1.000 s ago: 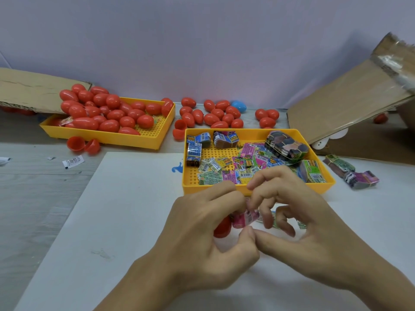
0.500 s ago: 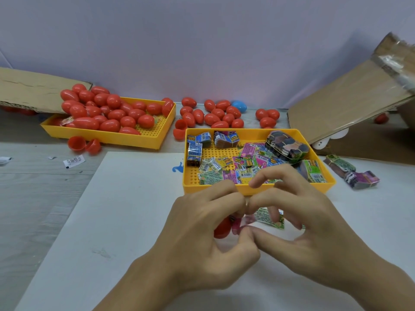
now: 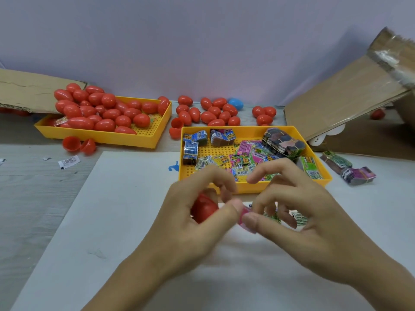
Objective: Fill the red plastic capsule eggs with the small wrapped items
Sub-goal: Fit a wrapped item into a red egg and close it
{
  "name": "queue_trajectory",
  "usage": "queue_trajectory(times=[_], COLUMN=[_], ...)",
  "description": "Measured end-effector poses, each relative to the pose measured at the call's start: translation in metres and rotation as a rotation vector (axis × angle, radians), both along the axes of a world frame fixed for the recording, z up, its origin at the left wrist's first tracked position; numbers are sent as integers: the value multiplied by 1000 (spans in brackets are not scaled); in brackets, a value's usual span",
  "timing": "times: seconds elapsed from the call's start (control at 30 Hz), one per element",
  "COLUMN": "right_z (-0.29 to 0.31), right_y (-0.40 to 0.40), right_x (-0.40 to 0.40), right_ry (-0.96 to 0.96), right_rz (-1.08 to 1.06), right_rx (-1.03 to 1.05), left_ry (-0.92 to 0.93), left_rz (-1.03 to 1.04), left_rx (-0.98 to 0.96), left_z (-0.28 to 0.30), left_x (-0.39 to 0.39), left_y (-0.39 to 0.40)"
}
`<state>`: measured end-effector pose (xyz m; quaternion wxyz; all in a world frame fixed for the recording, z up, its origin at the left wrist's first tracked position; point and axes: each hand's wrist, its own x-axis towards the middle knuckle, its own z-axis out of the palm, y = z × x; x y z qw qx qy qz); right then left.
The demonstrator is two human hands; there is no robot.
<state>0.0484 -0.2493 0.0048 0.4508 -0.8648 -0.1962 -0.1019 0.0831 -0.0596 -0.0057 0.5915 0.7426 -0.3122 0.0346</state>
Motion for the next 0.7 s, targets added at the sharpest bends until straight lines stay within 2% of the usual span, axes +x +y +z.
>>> queue_trajectory(times=[0.13, 0.27, 0.37, 0.7], right_z=[3, 2, 1, -3], right_y=[2, 5, 6, 4], right_x=[2, 4, 4, 3], right_ry=[67, 97, 120, 198], right_rz=[-64, -98, -93, -9], right_rx=[307, 487, 505, 462], left_ry=[189, 319, 282, 207], left_rz=[91, 1, -27, 16], left_rx=[-235, -244, -191, -205], left_z=[-2, -6, -7, -5], left_x=[6, 4, 1, 0], left_y=[2, -2, -6, -8])
